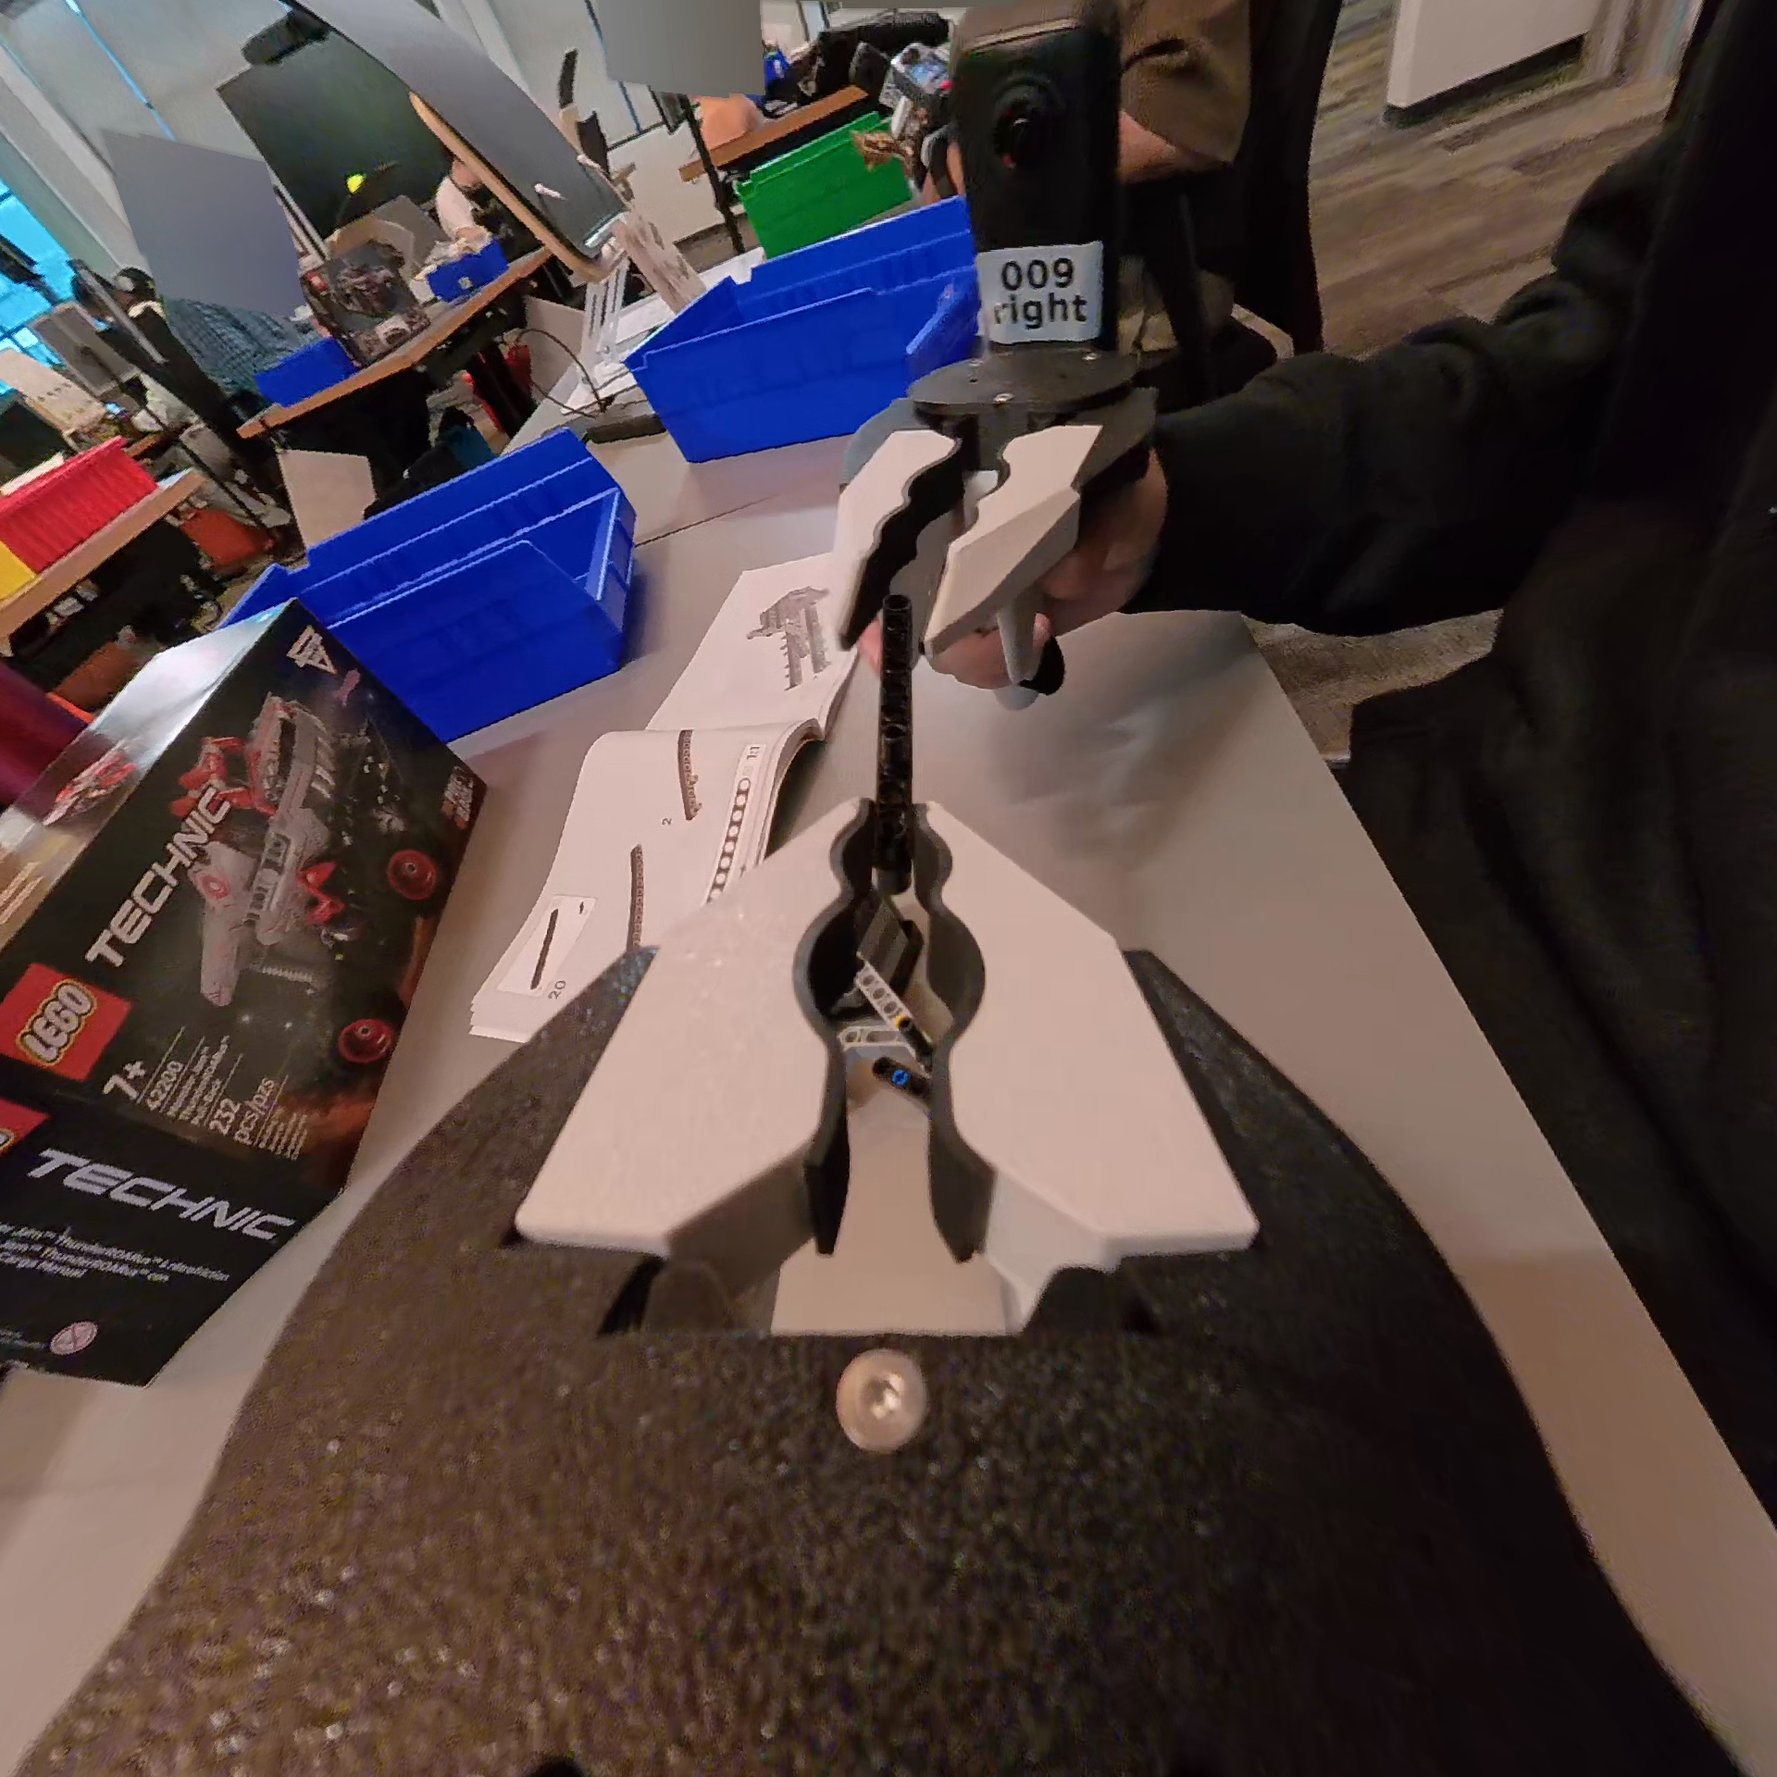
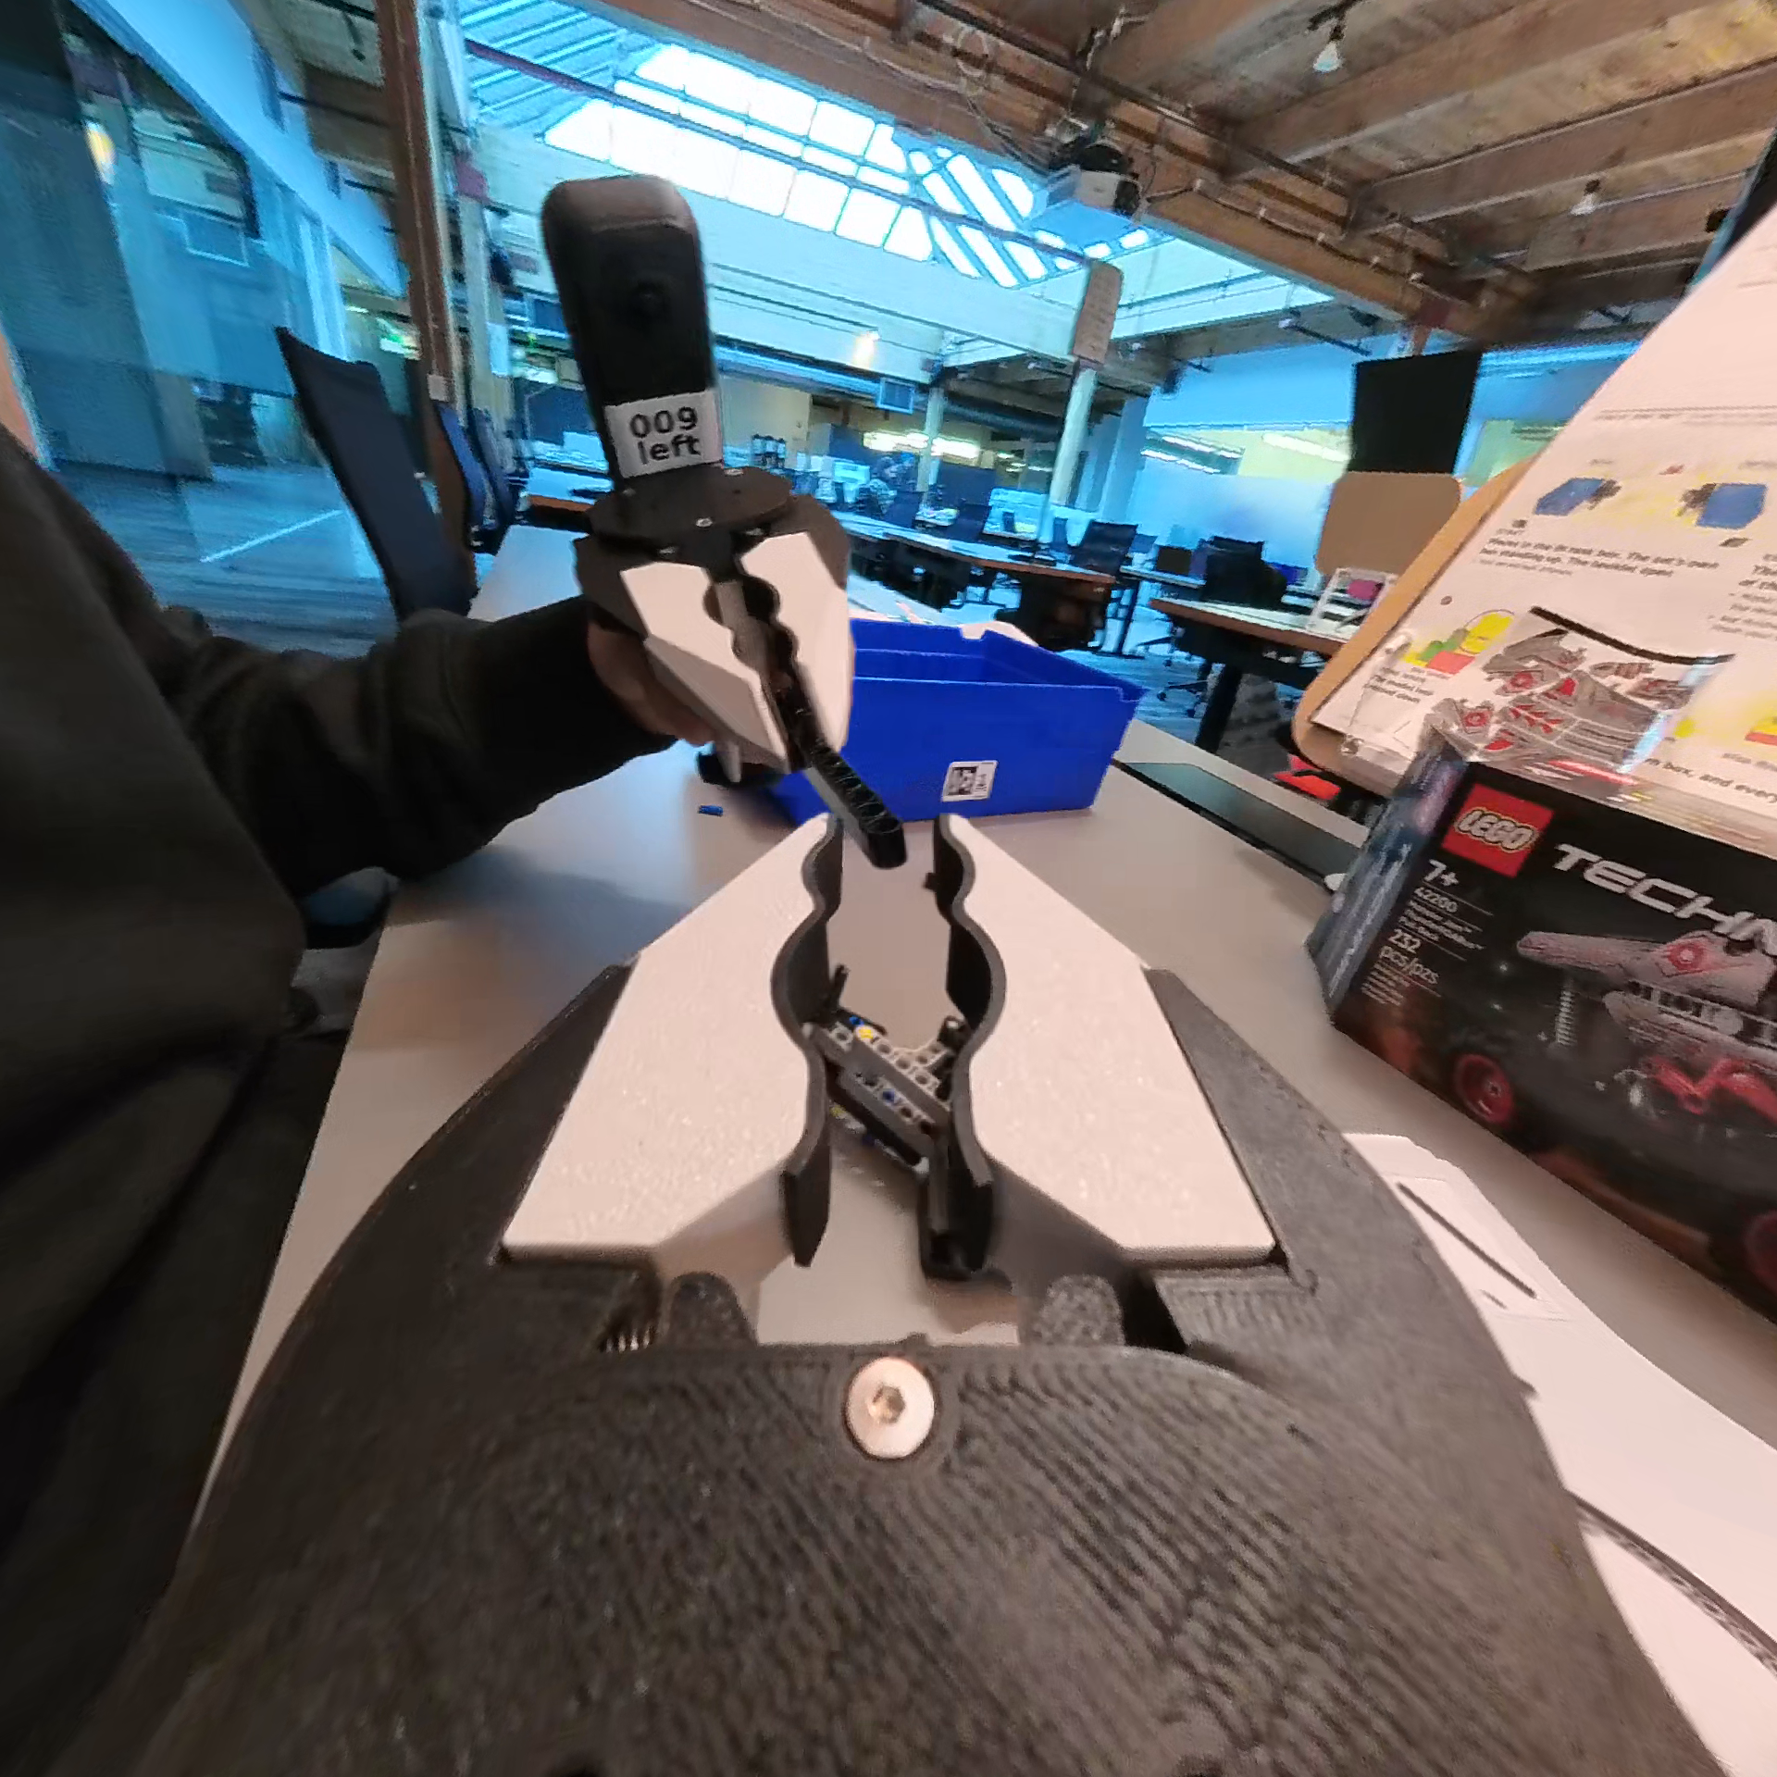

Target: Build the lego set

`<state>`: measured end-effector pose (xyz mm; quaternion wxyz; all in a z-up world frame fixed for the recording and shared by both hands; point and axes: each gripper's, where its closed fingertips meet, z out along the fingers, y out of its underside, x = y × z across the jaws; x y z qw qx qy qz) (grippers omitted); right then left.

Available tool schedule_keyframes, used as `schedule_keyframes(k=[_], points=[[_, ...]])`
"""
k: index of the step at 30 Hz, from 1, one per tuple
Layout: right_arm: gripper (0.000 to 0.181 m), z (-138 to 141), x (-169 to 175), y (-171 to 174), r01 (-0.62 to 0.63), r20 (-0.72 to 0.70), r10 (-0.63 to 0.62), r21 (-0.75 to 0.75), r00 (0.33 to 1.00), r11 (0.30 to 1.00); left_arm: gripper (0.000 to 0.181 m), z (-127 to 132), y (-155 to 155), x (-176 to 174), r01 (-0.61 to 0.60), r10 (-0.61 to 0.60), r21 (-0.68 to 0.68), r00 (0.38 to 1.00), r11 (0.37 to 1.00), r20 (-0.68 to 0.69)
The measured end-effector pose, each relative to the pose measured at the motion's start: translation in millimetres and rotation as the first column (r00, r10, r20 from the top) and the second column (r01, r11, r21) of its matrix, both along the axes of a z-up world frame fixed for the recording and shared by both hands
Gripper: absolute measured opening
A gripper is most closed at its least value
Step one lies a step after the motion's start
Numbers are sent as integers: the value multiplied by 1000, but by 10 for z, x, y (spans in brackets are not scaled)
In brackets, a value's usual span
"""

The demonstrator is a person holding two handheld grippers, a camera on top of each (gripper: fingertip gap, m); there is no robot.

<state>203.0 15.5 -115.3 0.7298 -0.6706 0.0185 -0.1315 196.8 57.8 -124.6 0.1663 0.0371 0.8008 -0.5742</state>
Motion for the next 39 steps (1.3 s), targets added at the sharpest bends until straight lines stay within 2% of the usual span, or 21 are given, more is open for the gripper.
schedule_keyframes(k=[5,15,20,24,26,31,33,39], points=[[7,-71,-163,26,-108,14,109,-48,994,993,5,-70,10,-102,66,-65,30,998,997,-18],[5,-160,-234,41,-174,-6,174,-85,985,981,5,-155,20,-149,97,-94,58,994,994,-54],[5,-160,-169,49,-129,4,129,-78,992,989,8,-159,26,-58,33,-28,53,995,998,-94],[5,-174,-114,62,-108,-21,107,-58,994,992,23,-9,-30,-56,-6,5,-5,994,1000,-105],[5,-197,-90,81,-86,-10,86,-69,996,994,23,33,-102,-59,-33,34,4,997,999,-67],[5,-179,4,86,0,27,2,-72,1000,997,2,-7,-218,-22,-121,110,107,988,987,111],[5,-172,29,74,20,33,-18,-69,999,997,0,-39,-226,36,-172,151,133,977,976,153],[5,-103,105,33,92,63,-90,-32,994,995,0,31,-341,103,-265,233,85,932,960,279]])
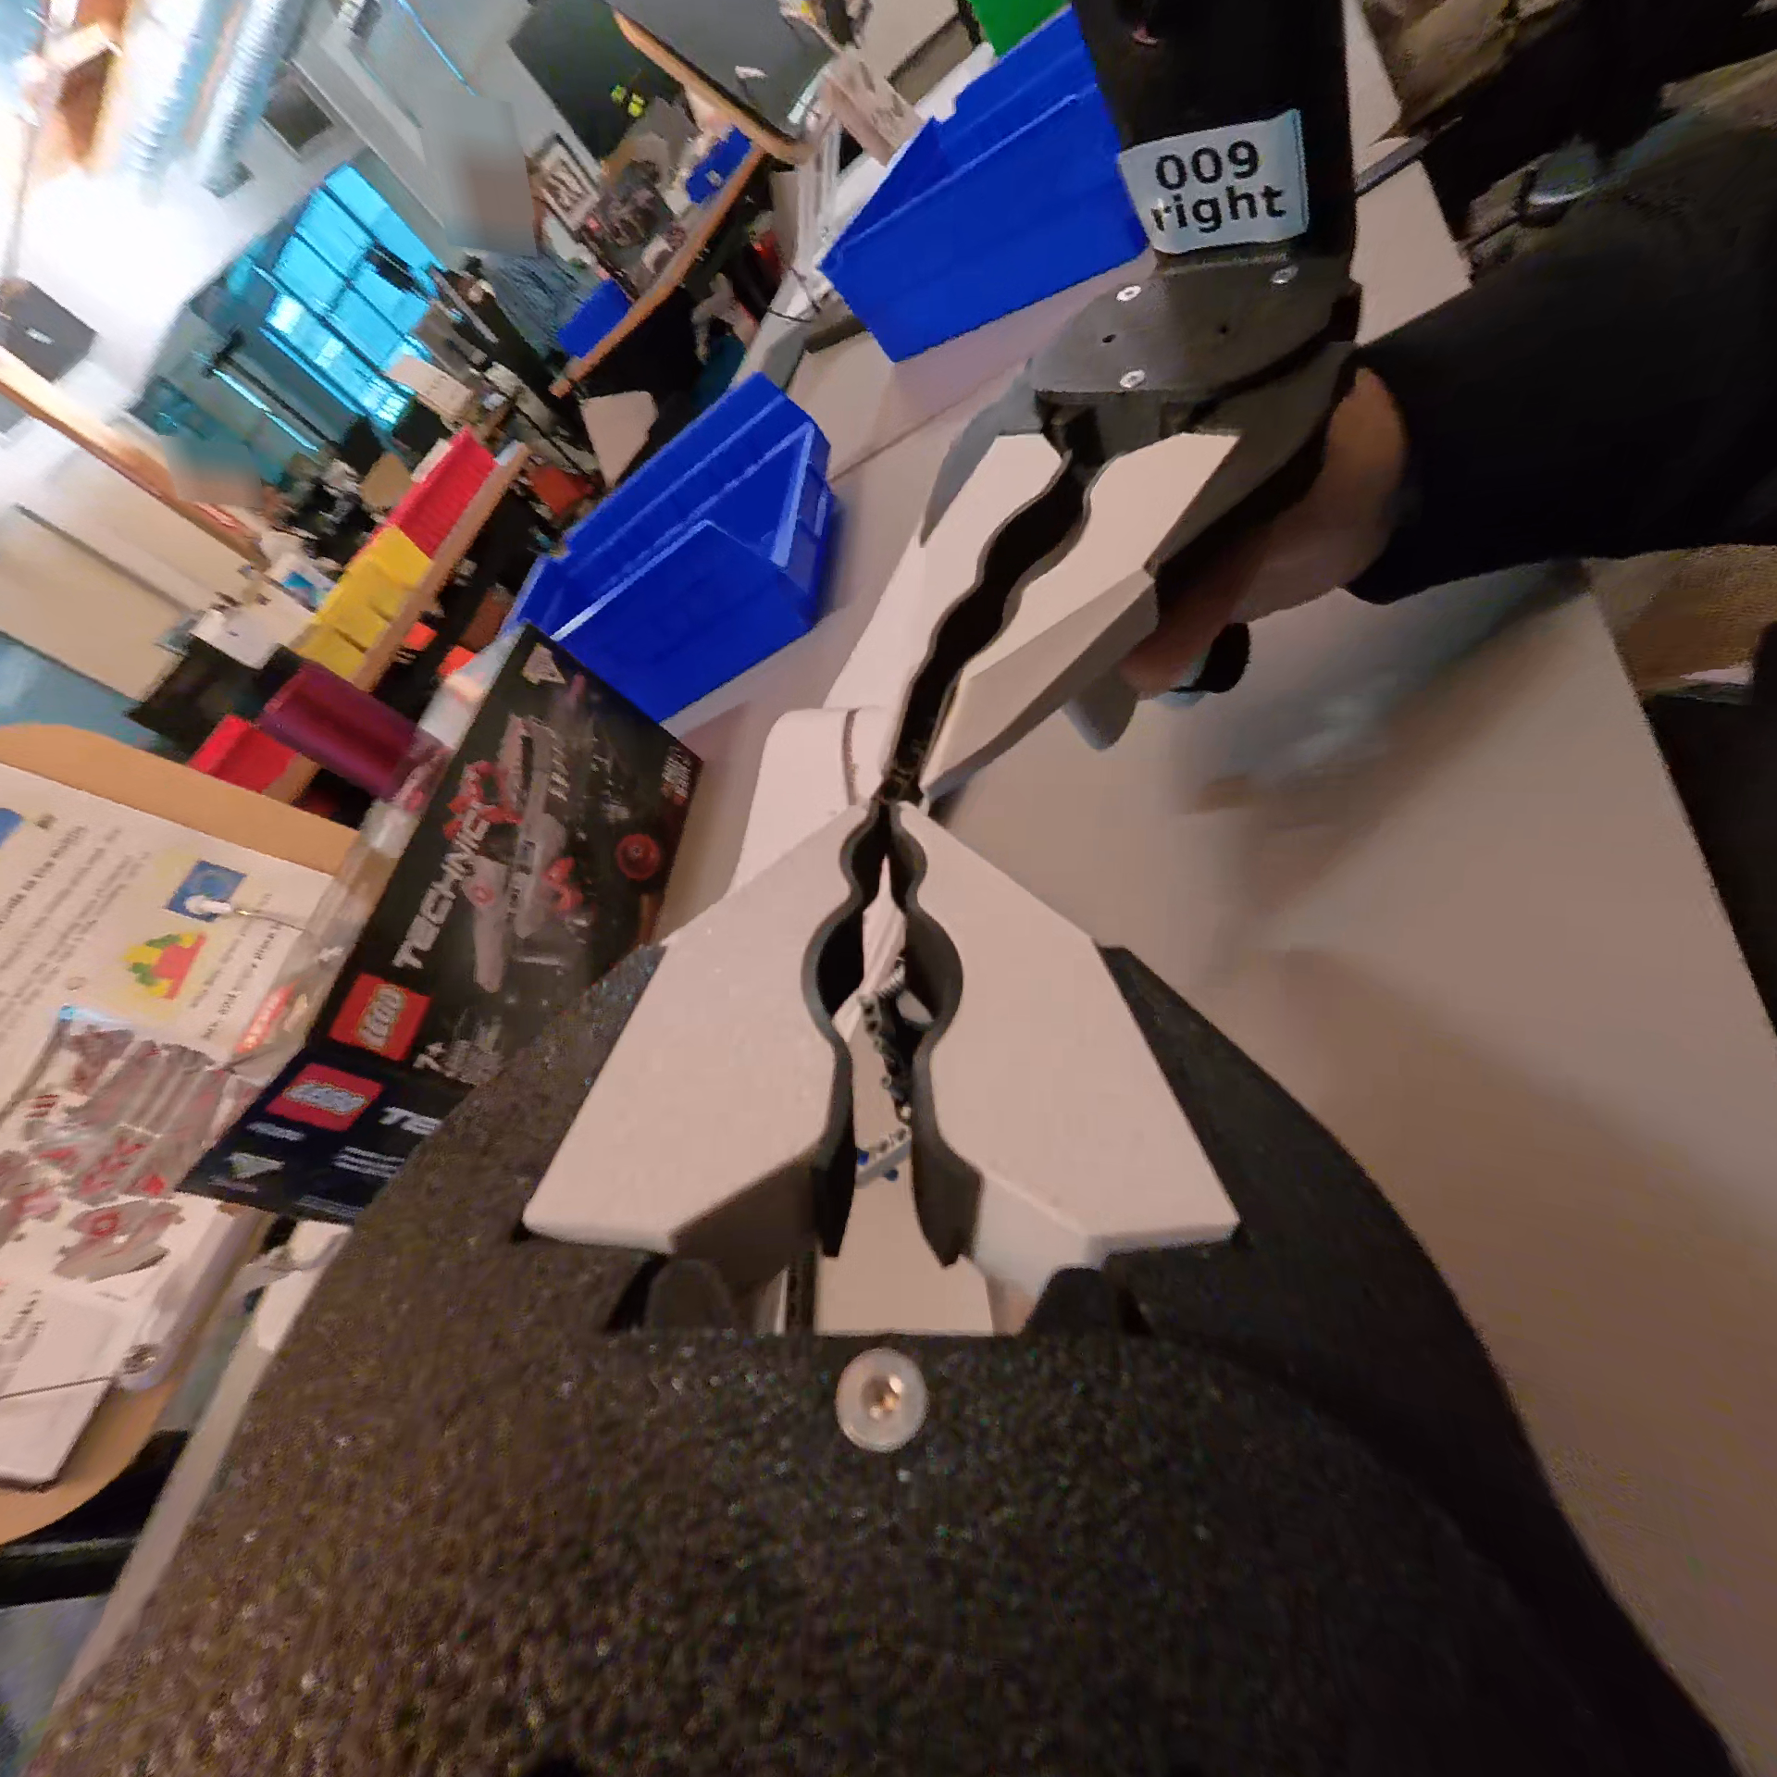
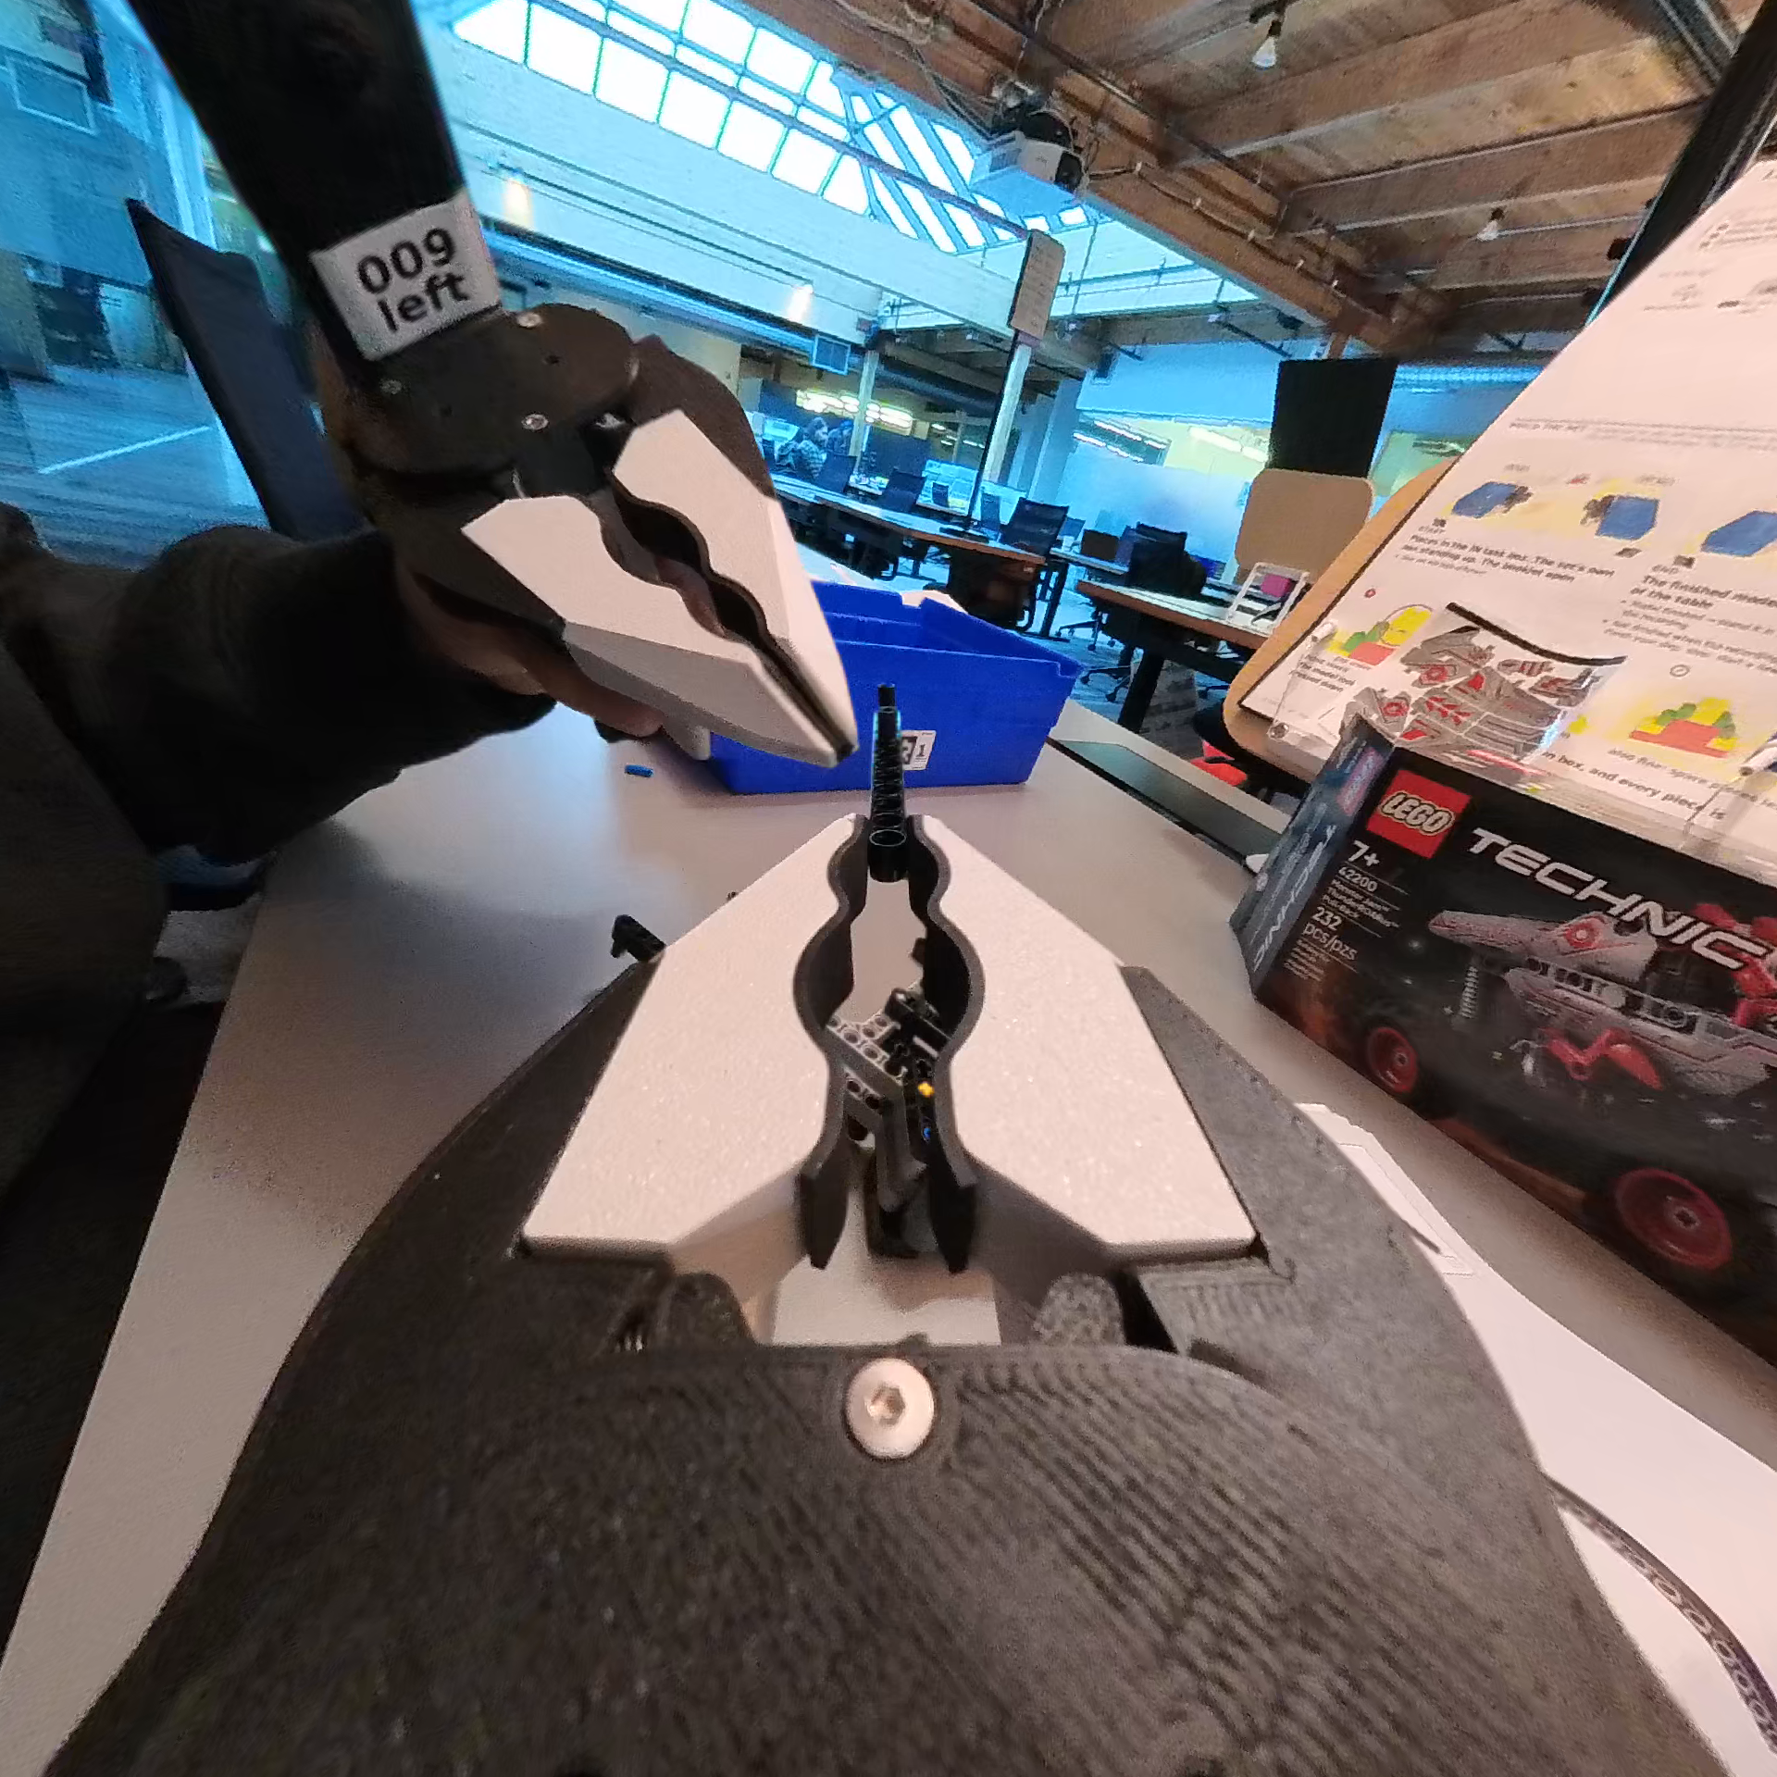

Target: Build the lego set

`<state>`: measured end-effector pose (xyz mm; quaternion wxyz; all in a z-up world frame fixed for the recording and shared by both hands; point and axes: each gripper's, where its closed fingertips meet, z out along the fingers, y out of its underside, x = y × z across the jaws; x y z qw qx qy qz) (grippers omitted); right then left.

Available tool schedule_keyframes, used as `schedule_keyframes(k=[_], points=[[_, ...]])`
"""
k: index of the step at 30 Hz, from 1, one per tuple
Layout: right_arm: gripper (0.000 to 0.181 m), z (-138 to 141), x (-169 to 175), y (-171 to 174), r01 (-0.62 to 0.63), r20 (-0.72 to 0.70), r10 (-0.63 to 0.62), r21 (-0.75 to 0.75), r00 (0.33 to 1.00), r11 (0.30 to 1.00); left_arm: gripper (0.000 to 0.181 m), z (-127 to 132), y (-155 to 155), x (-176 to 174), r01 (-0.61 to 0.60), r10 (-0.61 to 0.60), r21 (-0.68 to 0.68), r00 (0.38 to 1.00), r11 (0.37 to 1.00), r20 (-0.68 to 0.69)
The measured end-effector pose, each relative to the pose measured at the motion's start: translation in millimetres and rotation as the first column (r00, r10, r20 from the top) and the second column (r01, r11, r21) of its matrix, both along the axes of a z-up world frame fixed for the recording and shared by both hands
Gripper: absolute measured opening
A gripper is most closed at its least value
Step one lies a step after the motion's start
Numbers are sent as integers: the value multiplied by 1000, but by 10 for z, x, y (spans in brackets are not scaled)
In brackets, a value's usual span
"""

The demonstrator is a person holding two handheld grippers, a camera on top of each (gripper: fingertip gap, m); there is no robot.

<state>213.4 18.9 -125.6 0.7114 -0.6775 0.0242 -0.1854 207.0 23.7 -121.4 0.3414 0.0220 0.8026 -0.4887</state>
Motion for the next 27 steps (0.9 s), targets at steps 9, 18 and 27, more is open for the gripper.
schedule_keyframes(k=[9,18,27], points=[[5,23,30,-6,39,25,-39,7,999,999,0,-45,-116,50,-74,65,67,989,995,129],[5,17,37,-16,37,22,-38,12,999,999,0,-78,-129,61,-78,69,71,990,994,121],[5,30,34,-21,33,17,-34,28,999,999,0,-62,-132,66,-86,78,60,989,994,128]])
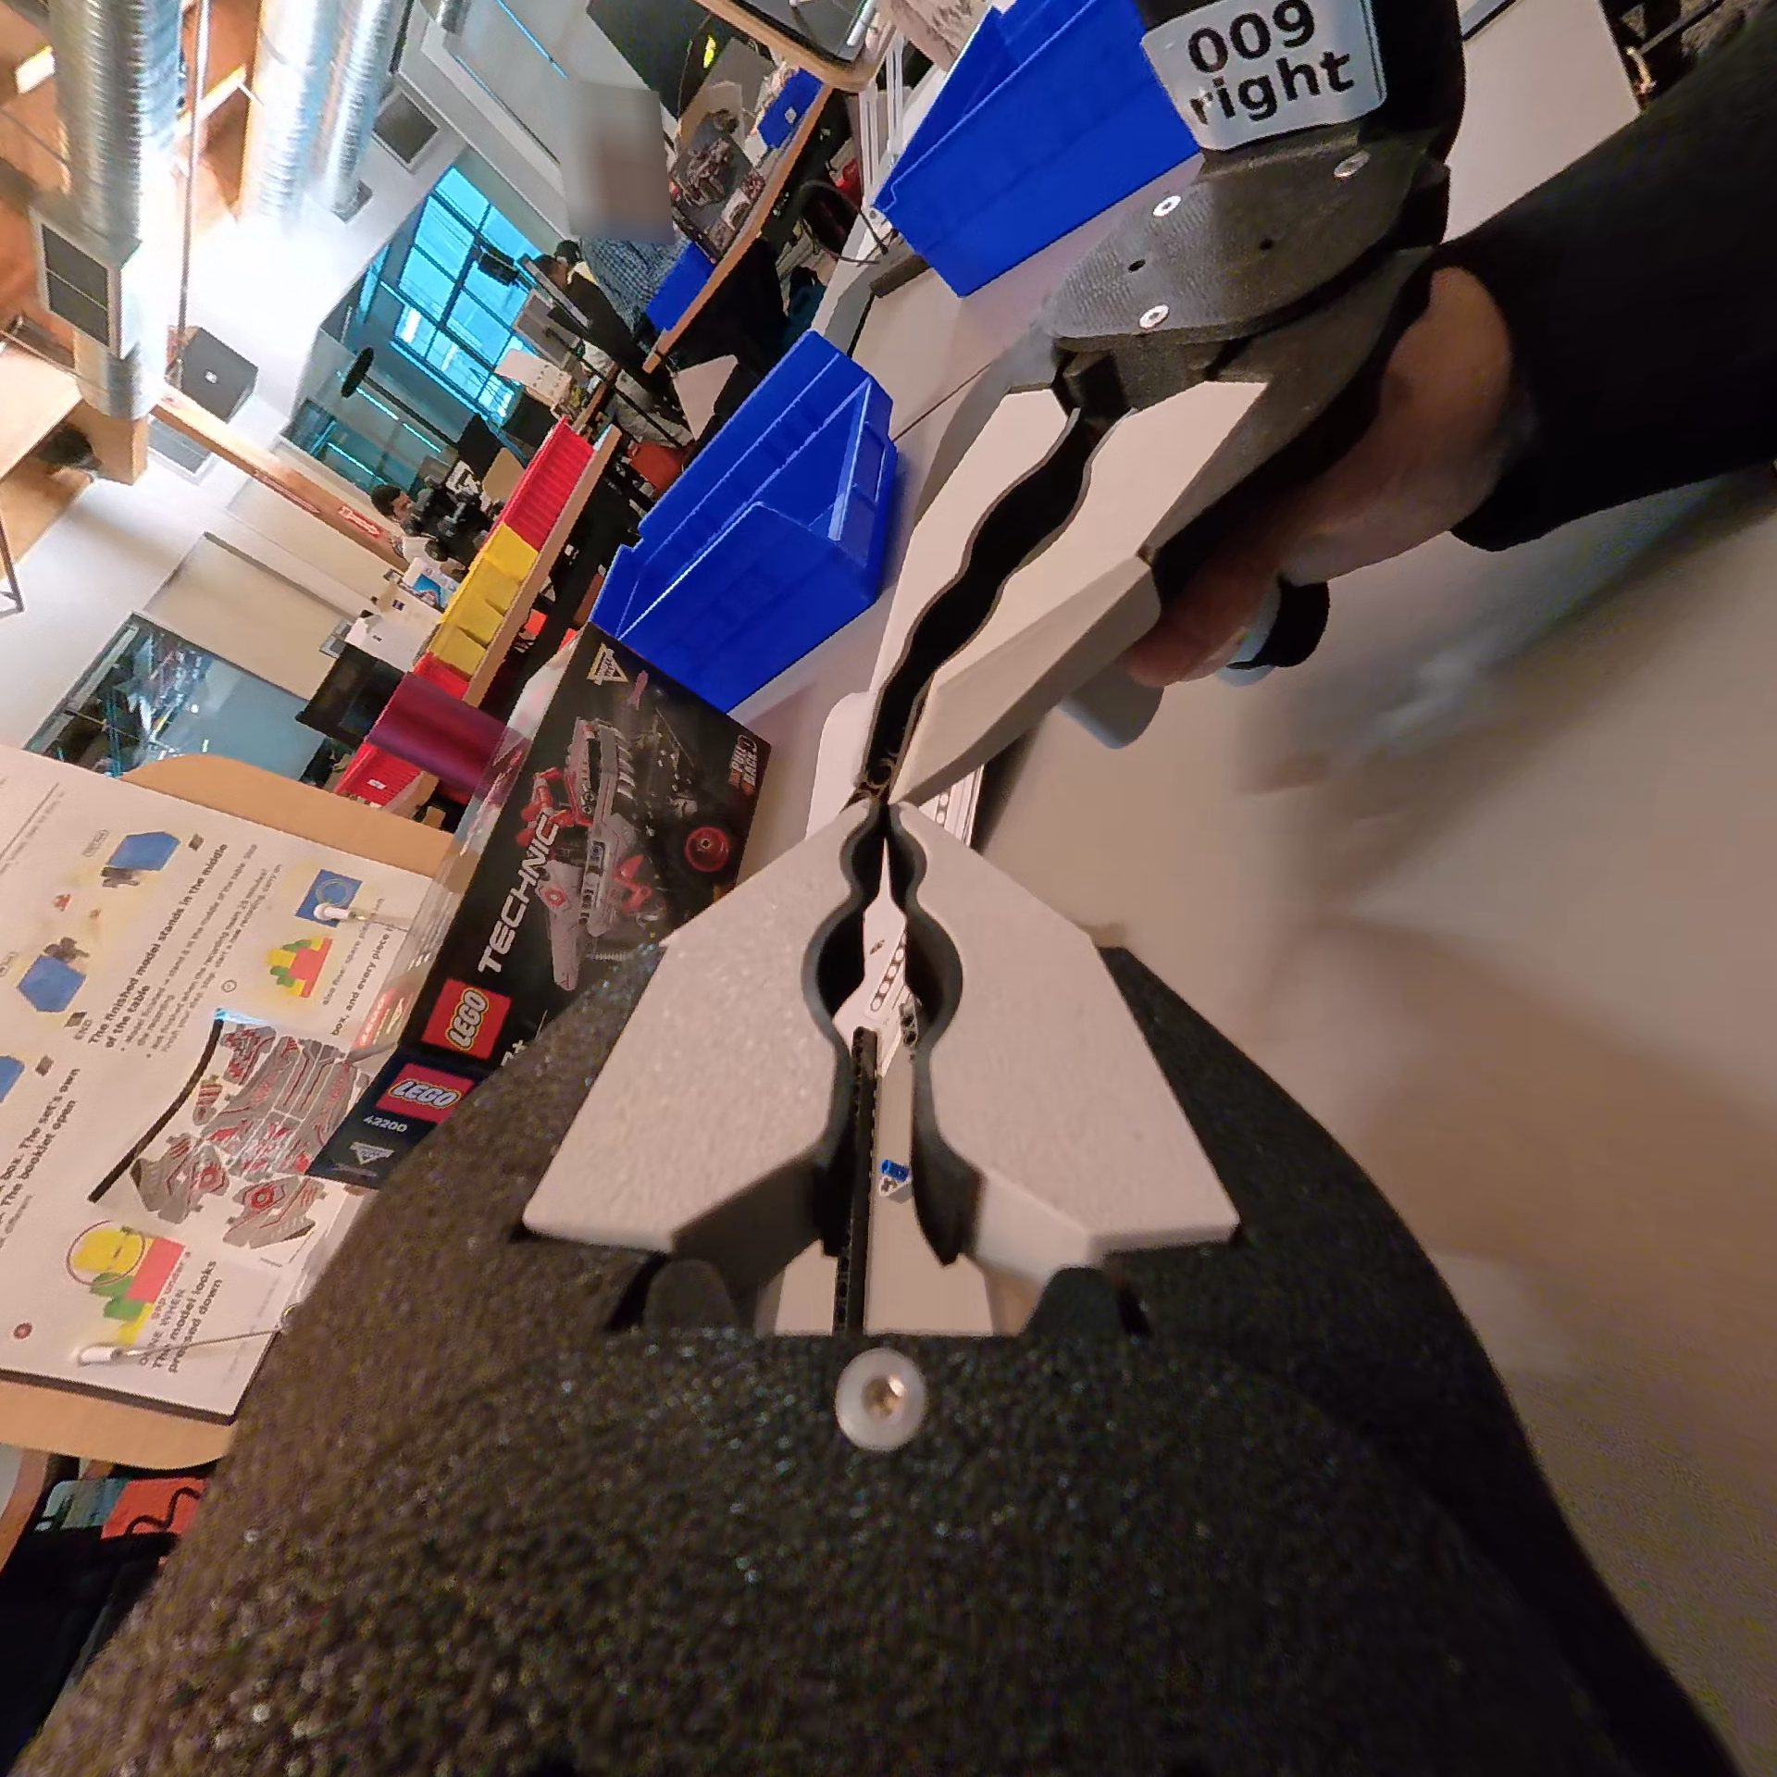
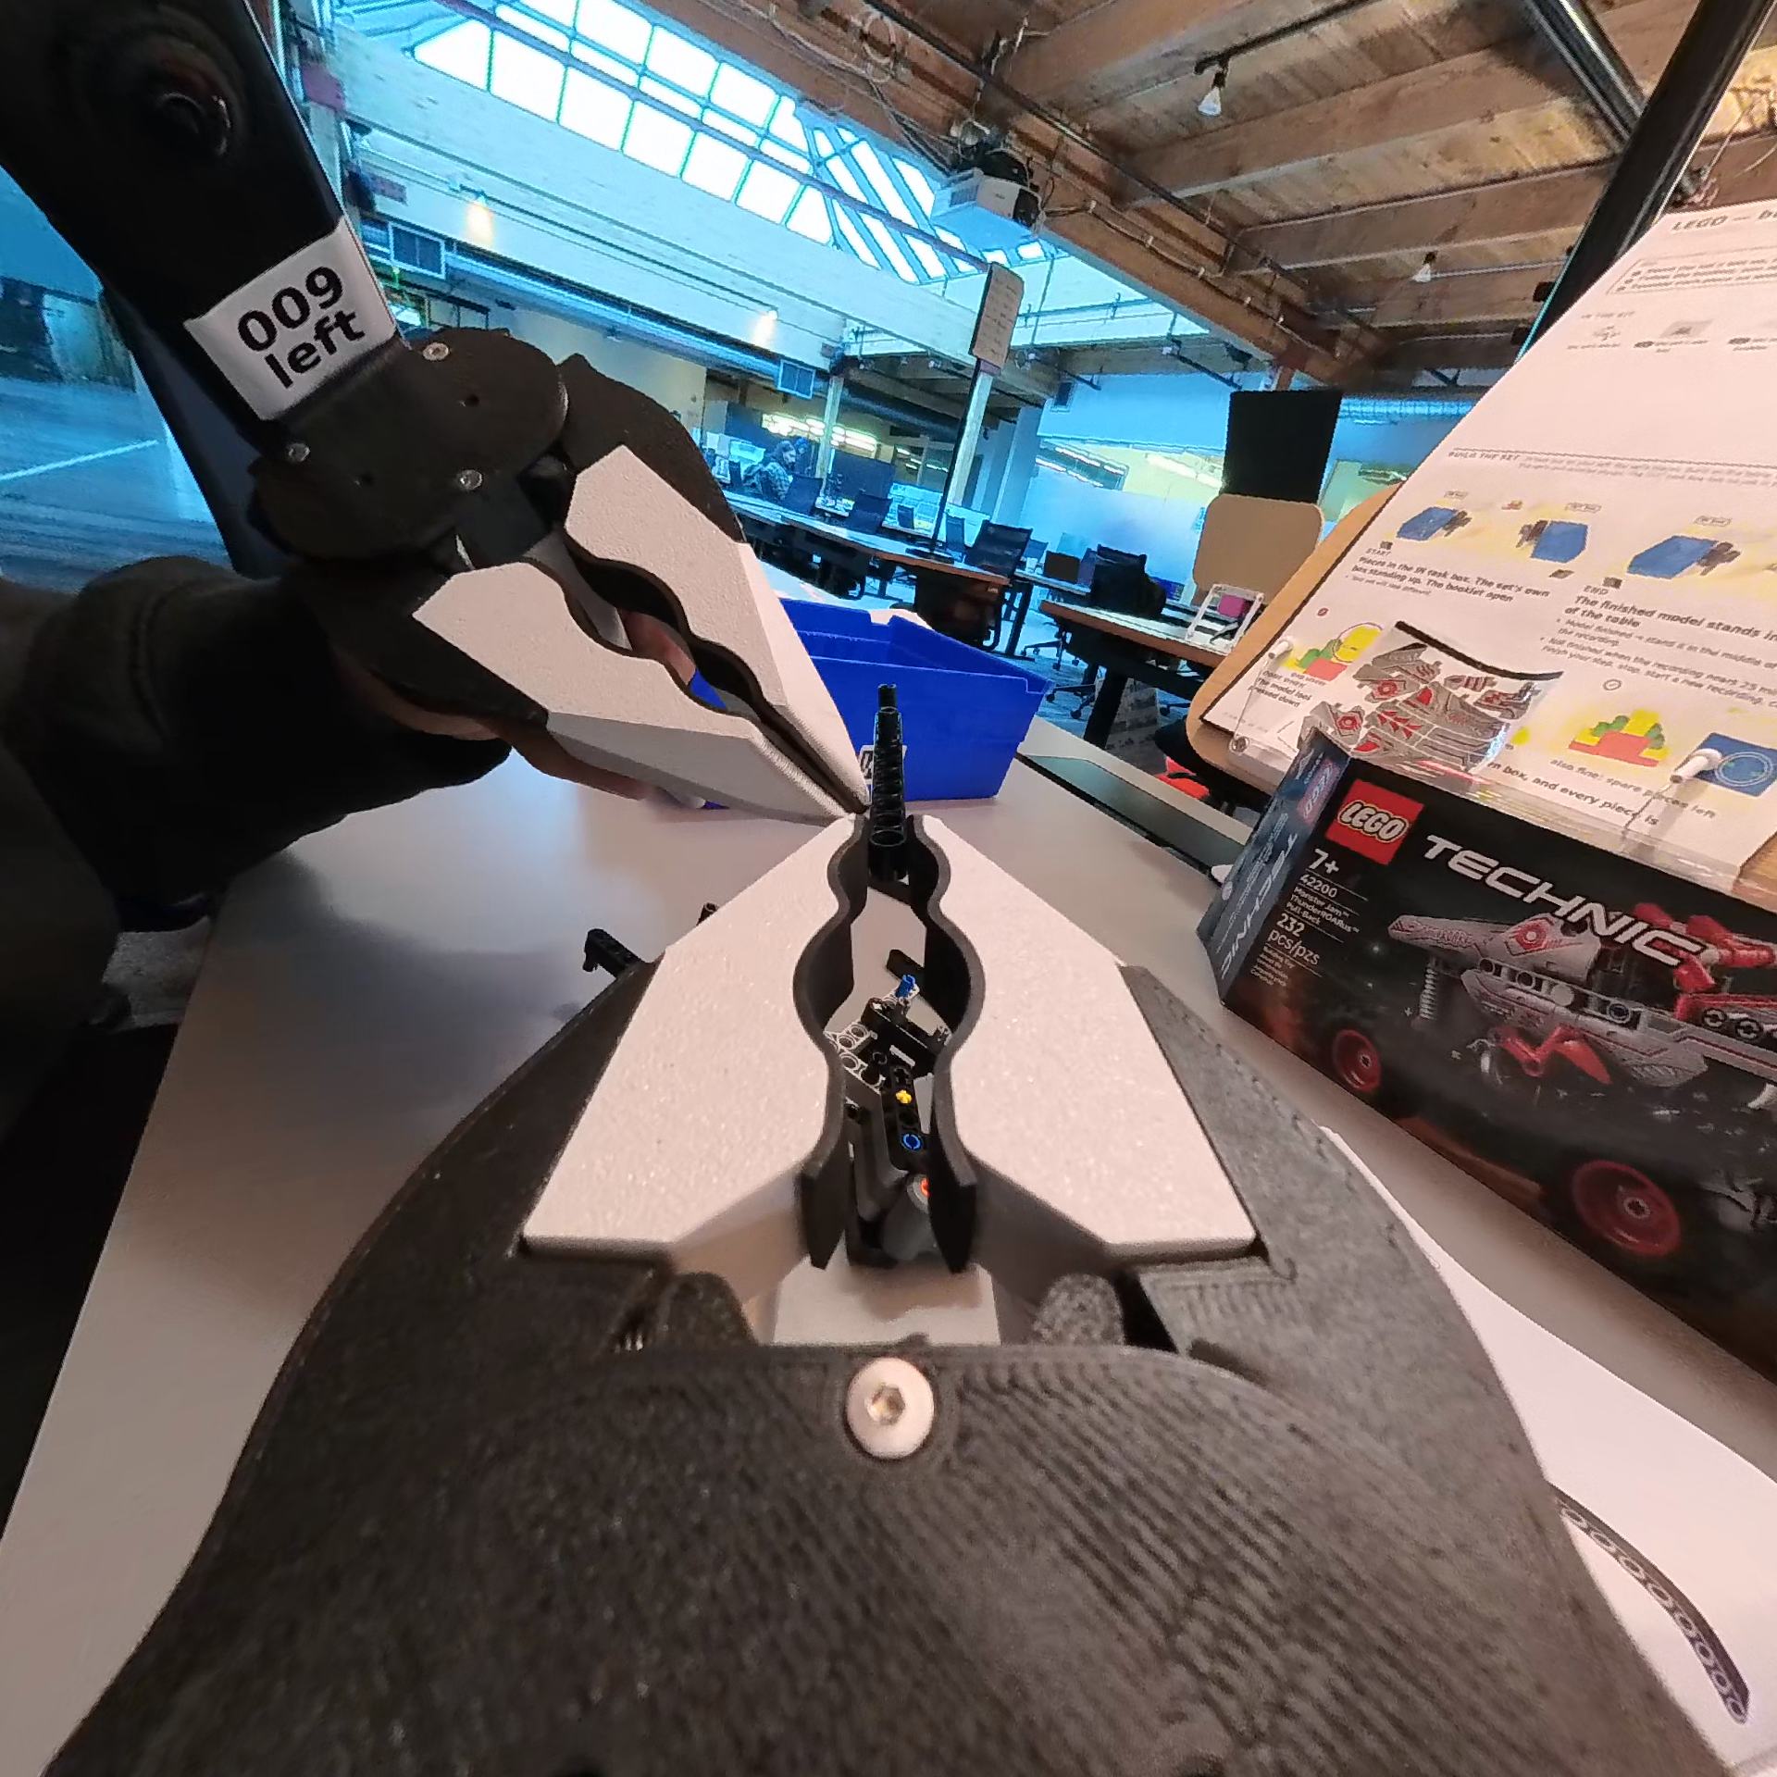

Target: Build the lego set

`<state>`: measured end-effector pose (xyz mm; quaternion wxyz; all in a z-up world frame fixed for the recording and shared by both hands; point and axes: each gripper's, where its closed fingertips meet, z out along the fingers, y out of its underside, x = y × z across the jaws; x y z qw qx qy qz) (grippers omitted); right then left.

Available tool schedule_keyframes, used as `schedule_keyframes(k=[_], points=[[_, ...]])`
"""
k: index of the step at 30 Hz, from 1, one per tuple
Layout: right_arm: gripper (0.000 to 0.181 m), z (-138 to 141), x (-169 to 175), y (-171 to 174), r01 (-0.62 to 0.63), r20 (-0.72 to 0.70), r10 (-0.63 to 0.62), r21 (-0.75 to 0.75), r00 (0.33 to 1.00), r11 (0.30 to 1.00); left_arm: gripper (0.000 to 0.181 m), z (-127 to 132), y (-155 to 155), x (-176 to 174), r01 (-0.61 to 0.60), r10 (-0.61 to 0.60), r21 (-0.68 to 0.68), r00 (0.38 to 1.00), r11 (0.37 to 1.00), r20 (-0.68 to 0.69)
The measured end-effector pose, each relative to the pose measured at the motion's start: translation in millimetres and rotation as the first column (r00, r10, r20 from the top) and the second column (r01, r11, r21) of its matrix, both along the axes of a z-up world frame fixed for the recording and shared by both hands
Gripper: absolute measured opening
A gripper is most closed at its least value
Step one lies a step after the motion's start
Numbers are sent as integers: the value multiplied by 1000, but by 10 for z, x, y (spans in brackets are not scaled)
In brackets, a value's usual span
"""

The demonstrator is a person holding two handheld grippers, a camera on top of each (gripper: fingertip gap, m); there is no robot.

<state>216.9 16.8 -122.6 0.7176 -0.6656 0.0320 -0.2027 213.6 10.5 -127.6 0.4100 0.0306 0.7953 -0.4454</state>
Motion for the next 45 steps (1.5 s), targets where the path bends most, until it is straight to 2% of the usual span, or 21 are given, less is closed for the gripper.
schedule_keyframes(k=[45], points=[[5,30,45,-110,8,-24,-7,29,1000,1000,0,33,311,222,-105,105,-4,994,994,-1]])
